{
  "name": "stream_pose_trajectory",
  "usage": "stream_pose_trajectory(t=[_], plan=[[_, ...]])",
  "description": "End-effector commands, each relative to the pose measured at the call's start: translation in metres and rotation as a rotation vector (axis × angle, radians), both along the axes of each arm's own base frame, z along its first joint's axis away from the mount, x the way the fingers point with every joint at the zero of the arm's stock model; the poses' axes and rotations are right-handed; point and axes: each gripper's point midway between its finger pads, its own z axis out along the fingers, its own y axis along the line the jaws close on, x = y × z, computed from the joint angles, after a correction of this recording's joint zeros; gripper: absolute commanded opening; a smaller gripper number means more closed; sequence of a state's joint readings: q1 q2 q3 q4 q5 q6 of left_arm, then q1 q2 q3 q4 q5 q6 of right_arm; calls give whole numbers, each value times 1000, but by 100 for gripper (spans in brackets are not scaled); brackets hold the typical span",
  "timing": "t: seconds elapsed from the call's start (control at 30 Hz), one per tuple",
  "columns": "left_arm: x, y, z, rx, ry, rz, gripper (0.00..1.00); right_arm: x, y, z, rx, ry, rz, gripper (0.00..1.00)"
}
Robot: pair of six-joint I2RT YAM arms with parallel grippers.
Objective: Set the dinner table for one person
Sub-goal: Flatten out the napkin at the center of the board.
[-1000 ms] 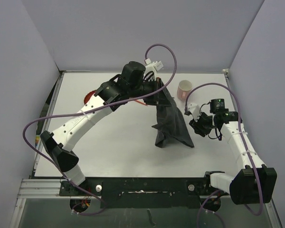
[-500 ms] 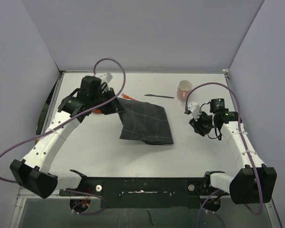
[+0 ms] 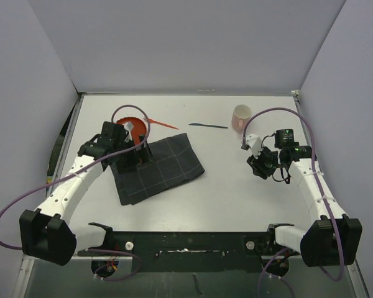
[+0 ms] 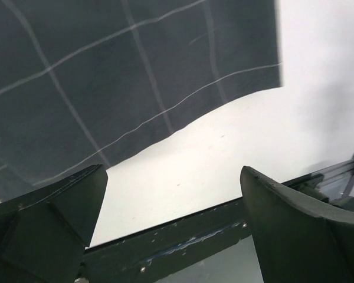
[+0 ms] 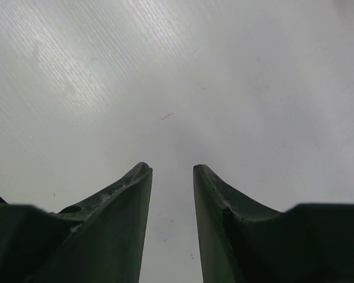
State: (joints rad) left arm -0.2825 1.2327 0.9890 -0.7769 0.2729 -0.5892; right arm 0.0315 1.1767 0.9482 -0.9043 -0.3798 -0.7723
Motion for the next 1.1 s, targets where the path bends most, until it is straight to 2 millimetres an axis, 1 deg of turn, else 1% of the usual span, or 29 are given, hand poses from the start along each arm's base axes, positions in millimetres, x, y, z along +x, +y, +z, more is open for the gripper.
stream_pose_trajectory(t=[0.0,0.07,0.1,0.13,0.17,0.2,0.27,0.3,0.33,0.37,0.43,0.5,0.57,0.6,0.67,0.77,0.87,0.97,1.07], plan=[[36,-22,71,-107,-229,-54,98,-2,17,1,69,10,34,36],[38,-28,88,-125,-267,-68,98,2,23,0,58,-4,50,35],[40,-30,98,-128,-291,-76,98,7,28,3,58,-19,55,33],[40,-31,107,-125,-312,-86,98,12,34,8,59,-39,61,26],[41,-32,113,-111,-332,-96,98,21,40,14,61,-65,58,15],[43,-30,117,-88,-348,-104,98,30,49,22,74,-92,54,5],[44,-23,115,-33,-350,-100,98,49,71,35,103,-123,50,4],[45,-20,112,-13,-341,-97,98,54,89,39,112,-122,74,4],[45,-18,111,-5,-336,-98,98,63,103,40,110,-119,85,5],[45,-19,111,-7,-336,-99,98,72,115,42,118,-116,88,10],[44,-22,113,-24,-339,-99,98,91,137,43,182,-91,70,25],[42,-22,115,-27,-346,-95,98,109,149,42,255,-63,24,40],[41,-20,119,-21,-359,-87,98,118,159,40,315,-12,30,48],[40,-19,121,-19,-363,-84,98,119,165,30,329,37,44,51],[38,-15,121,-6,-362,-73,98,122,173,20,345,80,72,49],[35,-13,118,-4,-348,-63,98,129,185,6,351,129,85,48],[31,-13,116,-13,-341,-56,98,133,194,-3,381,187,82,48],[27,-11,116,-10,-342,-52,98,130,206,-10,381,213,99,48],[24,-11,114,-17,-344,-49,98,121,217,-15,352,219,138,48]])
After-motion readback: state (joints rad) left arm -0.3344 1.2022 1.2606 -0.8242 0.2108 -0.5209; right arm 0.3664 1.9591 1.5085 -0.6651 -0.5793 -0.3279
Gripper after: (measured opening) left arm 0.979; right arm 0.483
